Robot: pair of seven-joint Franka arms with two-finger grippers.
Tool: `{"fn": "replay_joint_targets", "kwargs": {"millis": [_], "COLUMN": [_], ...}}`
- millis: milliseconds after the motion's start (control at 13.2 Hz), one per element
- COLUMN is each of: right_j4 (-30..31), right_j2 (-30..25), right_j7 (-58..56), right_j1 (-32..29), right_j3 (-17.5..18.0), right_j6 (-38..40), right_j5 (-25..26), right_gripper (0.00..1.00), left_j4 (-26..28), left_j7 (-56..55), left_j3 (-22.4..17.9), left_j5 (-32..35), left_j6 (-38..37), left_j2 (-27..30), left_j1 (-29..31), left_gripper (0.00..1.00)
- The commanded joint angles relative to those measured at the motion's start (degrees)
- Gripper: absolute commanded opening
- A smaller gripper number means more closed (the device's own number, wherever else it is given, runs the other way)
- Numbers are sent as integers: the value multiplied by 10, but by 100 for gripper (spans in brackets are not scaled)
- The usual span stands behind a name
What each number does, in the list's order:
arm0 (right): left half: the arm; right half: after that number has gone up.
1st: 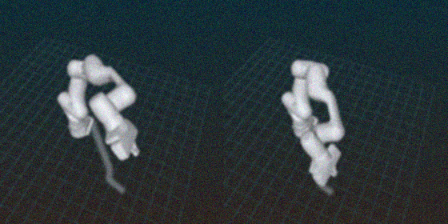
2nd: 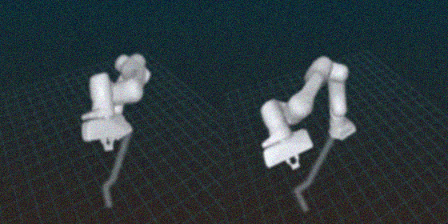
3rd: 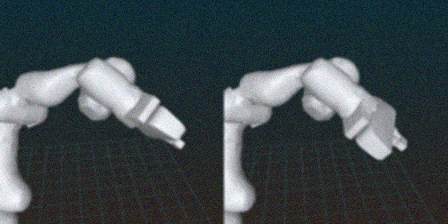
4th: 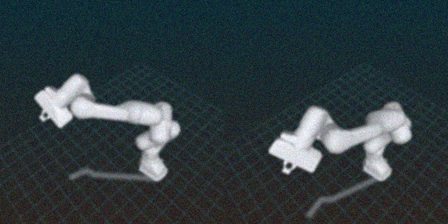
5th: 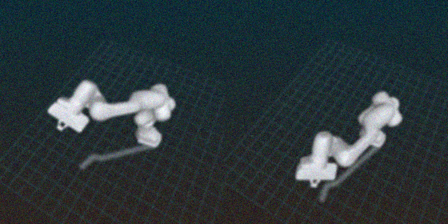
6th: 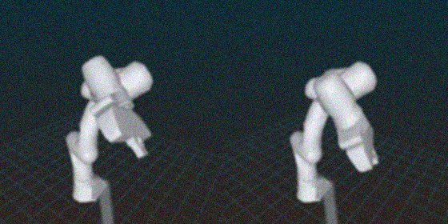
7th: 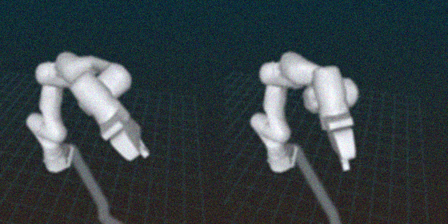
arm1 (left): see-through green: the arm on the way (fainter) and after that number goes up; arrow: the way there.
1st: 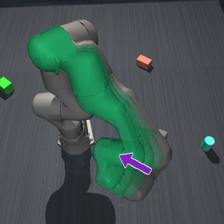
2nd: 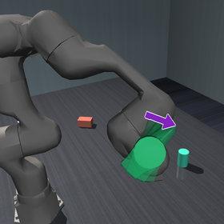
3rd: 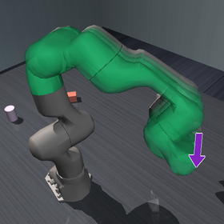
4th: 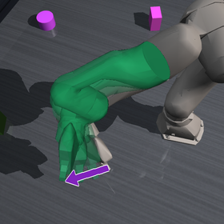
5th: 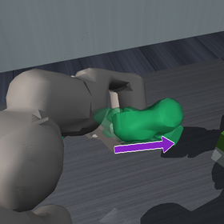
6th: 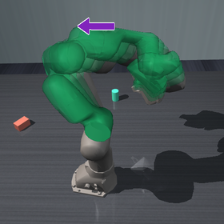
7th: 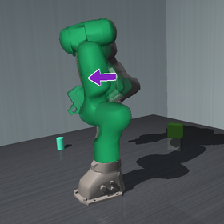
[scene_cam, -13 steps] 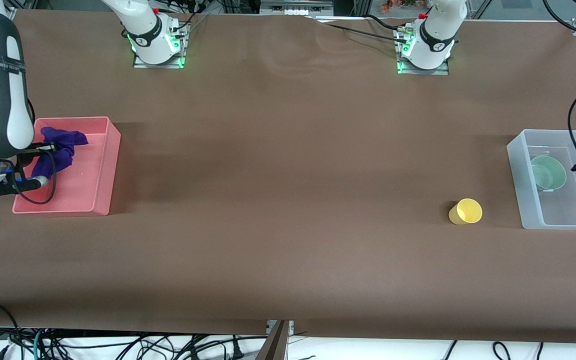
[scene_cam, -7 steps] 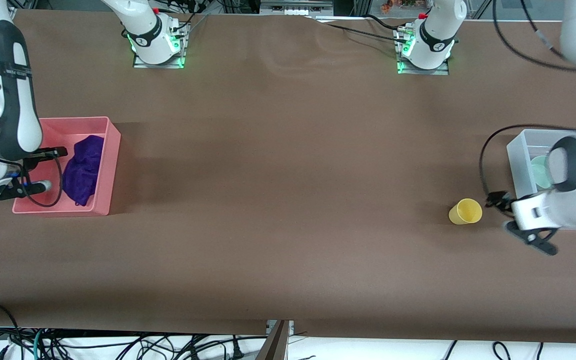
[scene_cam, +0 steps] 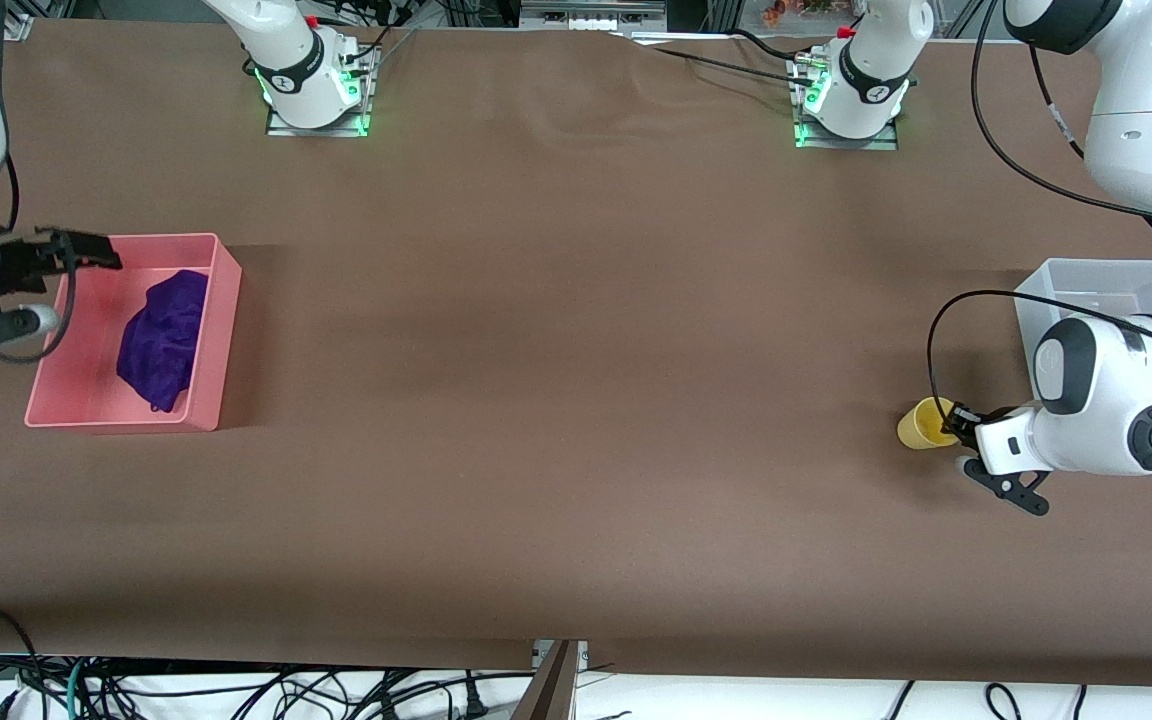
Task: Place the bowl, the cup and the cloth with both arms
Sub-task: 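Release the cloth in the tray while the left gripper grasps the yellow cup, then lower the yellow cup into the green bowl with the left gripper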
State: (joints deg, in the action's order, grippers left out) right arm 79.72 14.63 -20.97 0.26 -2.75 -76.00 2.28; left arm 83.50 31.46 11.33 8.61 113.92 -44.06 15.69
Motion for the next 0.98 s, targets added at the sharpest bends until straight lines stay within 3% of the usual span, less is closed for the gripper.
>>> {"fn": "replay_joint_targets", "kwargs": {"millis": [0, 303, 529, 681, 908], "right_j4": [-16, -18, -18, -19, -29], "right_j2": [-29, -35, -42, -43, -61], "right_j7": [104, 131, 130, 126, 130], "right_j1": [-7, -7, -6, -6, -7], "right_j3": [21, 19, 24, 28, 23], "right_j6": [38, 26, -8, -6, -29], "right_j5": [-14, -19, 2, 2, 7], "right_gripper": [100, 100, 100, 100, 100], "left_j4": [0, -16, -33, -26, -1], "left_j7": [4, 10, 118, 197, 234], "left_j3": [2, -2, -14, -19, -20], "left_j5": [-4, 3, 10, 60, 74], "left_j6": [-6, -96, -186, -186, -162], "left_j2": [15, 92, 133, 136, 112], "left_j1": [0, 11, 62, 107, 165], "left_gripper": [0, 0, 0, 0, 0]}}
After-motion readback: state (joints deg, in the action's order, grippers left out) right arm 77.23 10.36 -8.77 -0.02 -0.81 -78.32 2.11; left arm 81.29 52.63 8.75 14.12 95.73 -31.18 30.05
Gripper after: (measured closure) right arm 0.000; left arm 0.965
